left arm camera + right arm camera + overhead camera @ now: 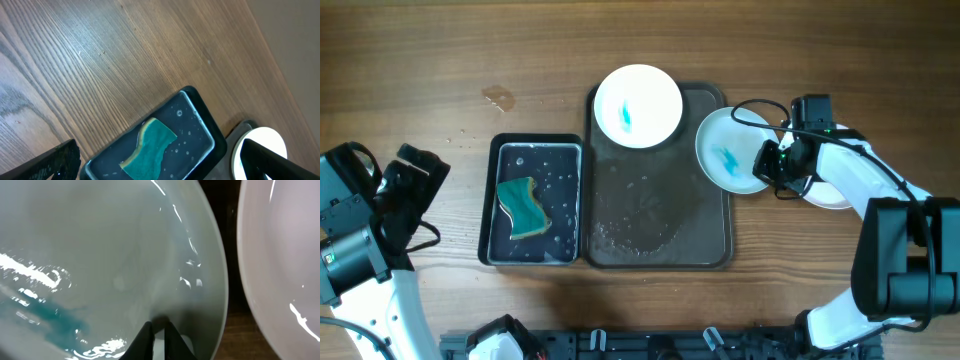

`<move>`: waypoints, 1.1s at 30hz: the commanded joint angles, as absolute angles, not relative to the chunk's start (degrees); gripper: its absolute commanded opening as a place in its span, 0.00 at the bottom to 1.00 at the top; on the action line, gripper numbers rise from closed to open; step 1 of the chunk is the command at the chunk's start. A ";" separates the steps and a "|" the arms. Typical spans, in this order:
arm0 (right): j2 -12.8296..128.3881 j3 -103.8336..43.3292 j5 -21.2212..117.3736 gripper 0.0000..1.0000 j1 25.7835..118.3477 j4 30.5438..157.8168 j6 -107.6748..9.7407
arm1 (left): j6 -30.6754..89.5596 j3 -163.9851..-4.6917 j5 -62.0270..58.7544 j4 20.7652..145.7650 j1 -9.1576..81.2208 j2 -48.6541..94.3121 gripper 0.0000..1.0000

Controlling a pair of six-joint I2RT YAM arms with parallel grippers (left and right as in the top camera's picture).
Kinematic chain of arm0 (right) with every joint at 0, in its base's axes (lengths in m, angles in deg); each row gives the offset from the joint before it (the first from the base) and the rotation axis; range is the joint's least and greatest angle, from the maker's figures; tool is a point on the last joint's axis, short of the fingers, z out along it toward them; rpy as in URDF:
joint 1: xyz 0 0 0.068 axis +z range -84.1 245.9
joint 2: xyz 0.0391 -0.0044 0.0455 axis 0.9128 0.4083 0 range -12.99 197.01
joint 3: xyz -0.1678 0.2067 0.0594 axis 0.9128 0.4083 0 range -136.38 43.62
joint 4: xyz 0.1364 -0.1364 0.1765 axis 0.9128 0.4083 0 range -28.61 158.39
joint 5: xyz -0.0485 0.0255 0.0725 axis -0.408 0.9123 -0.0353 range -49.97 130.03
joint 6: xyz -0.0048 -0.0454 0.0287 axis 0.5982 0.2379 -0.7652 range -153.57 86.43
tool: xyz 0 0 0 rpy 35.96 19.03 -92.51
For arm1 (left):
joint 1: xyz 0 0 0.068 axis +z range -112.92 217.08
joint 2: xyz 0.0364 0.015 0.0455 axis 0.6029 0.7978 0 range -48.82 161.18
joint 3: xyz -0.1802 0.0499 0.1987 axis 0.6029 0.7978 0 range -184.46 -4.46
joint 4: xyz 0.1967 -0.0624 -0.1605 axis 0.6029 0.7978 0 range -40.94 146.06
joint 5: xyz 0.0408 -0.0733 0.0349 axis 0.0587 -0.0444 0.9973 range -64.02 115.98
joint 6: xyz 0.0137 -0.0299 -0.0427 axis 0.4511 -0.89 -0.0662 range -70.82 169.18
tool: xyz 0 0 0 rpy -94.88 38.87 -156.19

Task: Clean dirty plates on tray and stack at the side

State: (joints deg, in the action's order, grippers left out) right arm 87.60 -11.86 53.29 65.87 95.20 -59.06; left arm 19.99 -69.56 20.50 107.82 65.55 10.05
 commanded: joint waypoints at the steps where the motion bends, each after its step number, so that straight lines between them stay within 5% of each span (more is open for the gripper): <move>1: 83.82 -11.29 54.88 0.11 65.96 97.86 -58.30 | 20.29 -70.59 20.00 107.67 65.86 9.73 1.00; 5: 80.72 -11.29 55.21 0.32 65.93 101.54 -57.53 | 20.29 -70.59 20.02 107.67 65.86 9.73 1.00; 21: 82.55 -9.59 50.71 0.41 65.67 105.34 -65.25 | 20.29 -70.59 20.02 107.67 65.86 9.73 1.00; 28: 83.23 -7.73 52.92 0.07 65.74 104.46 -65.25 | 20.29 -70.59 20.02 107.67 65.86 9.73 1.00; 33: 82.51 -6.85 55.19 0.05 67.25 104.94 -63.74 | 20.29 -70.59 20.02 107.67 65.86 9.73 1.00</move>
